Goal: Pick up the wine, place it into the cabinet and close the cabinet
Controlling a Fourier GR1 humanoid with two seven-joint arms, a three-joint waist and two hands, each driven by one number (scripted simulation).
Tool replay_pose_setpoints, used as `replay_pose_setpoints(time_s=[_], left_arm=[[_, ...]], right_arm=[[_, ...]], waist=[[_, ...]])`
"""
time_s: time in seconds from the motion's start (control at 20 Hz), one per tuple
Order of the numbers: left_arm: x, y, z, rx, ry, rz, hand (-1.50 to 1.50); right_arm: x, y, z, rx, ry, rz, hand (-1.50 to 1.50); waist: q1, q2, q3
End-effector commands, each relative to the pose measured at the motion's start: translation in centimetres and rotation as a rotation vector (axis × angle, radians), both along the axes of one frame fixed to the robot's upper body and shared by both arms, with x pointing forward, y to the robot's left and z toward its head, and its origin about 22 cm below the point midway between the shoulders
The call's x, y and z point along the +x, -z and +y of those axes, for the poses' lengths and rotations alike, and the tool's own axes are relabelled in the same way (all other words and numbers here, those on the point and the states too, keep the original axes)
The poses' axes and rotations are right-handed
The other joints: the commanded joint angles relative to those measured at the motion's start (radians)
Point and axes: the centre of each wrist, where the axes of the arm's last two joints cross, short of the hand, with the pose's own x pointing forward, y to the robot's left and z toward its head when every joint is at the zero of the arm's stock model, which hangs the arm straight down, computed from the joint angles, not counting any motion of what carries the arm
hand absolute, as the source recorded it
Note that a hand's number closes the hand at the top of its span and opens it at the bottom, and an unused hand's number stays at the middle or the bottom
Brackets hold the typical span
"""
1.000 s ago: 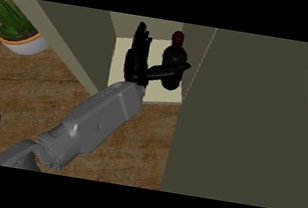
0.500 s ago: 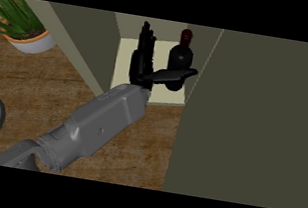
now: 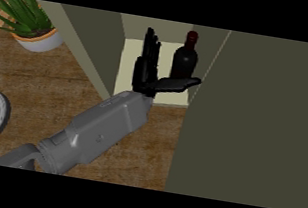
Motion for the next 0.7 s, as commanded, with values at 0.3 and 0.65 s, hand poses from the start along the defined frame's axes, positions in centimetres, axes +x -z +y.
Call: replay_pose_setpoints(time_s=[0.3,0.65], left_arm=[[-3.6,1.6,-1.7,0.004,0.084,-0.043,-1.50],[-3.7,2.4,-0.9,0.019,0.097,-0.050,-1.50]], right_arm=[[-1.9,-1.7,-0.3,-0.018,0.039,0.017,-1.50],[-1.1,0.2,0.2,-0.009,0.060,0.017,-1.50]], waist=[[0.047,-0.015,0.000],[0.065,-0.016,0.001]])
